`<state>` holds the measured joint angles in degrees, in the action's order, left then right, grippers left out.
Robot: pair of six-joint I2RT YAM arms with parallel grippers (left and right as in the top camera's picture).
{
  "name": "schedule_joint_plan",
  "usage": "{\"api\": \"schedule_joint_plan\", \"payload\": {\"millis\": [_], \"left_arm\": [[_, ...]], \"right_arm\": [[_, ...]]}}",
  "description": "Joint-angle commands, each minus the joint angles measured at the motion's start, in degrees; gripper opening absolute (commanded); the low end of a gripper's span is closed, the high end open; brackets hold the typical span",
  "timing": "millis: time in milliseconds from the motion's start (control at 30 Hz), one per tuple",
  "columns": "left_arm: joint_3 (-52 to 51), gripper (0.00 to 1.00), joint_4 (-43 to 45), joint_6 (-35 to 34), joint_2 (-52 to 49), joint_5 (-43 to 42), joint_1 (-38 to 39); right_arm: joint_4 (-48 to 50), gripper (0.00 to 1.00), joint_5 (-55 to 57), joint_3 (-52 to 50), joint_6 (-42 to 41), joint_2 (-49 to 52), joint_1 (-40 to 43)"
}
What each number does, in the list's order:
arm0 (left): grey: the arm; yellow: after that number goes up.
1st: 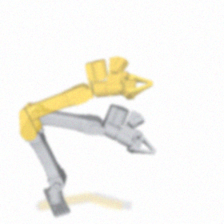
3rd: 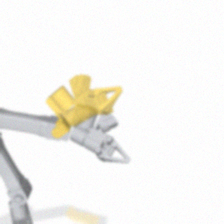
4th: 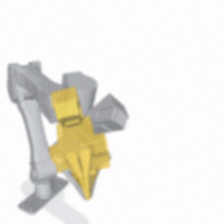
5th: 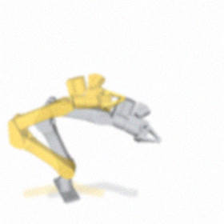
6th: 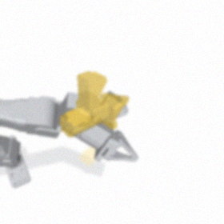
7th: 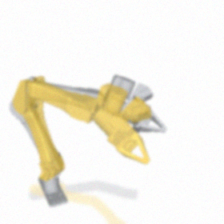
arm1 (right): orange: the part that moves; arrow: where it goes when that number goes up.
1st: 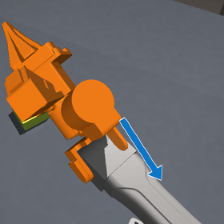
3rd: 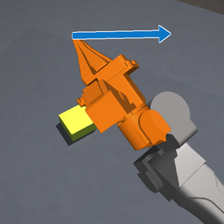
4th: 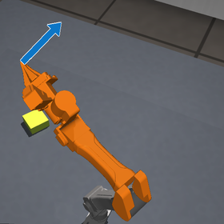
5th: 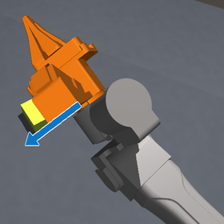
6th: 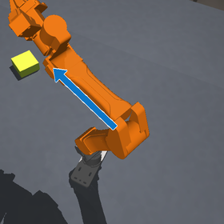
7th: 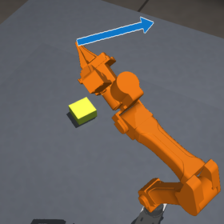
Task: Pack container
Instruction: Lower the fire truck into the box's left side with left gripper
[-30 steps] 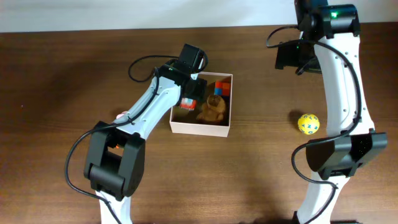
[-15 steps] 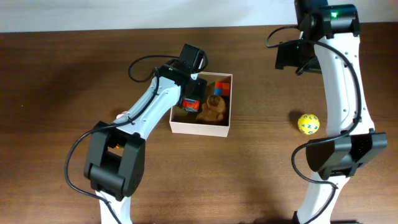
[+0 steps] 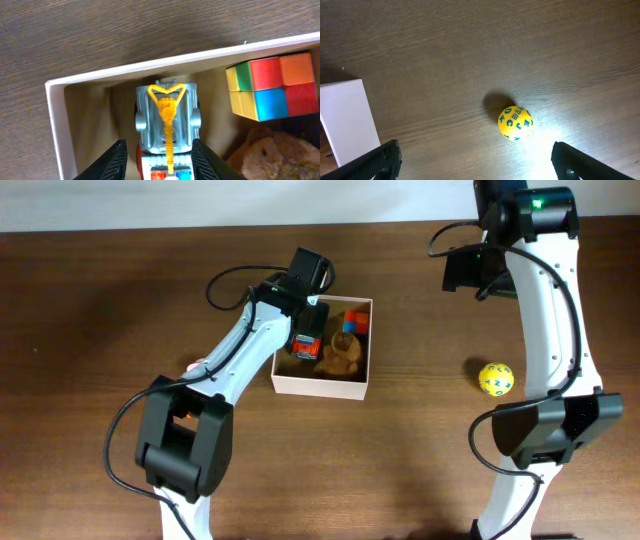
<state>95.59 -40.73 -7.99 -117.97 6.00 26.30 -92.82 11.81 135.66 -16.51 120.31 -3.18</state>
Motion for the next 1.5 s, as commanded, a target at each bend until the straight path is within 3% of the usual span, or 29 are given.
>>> {"api": "schedule_joint_plan", "payload": {"millis": [0, 200, 333, 567, 667, 900, 1467], "left_arm": [[1.27, 0.44, 0.17, -0.13, 2.62, -4.0, 0.7], [1.25, 0.43, 0.39, -0.13, 2.6, -6.25, 1.99], [1.25, 0.34, 0.66, -0.13, 2.6, -6.27, 2.67], [1.16, 0.34, 0.72, -0.13, 2.16, -6.21, 3.45], [1.16, 0.26, 1.14, -0.13, 1.22, -6.21, 3.52], [1.16, 0.21, 2.67, -0.13, -2.36, -6.1, 3.61], [1.16, 0.21, 2.97, -0.09, -5.35, -4.37, 3.69]], "right_arm": [[0.04, 0.99, 0.87, 0.85, -0.48, -1.66, 0.22], [0.04, 0.99, 0.87, 0.85, -0.48, -1.66, 0.22], [0.04, 0.99, 0.87, 0.85, -0.48, -1.66, 0.22], [0.04, 0.99, 0.87, 0.85, -0.48, -1.66, 0.22], [0.04, 0.99, 0.87, 0.85, -0.48, -1.66, 0.22], [0.04, 0.99, 0.87, 0.85, -0.48, -1.66, 0.22], [0.04, 0.99, 0.87, 0.85, -0.48, -1.66, 0.22]]}}
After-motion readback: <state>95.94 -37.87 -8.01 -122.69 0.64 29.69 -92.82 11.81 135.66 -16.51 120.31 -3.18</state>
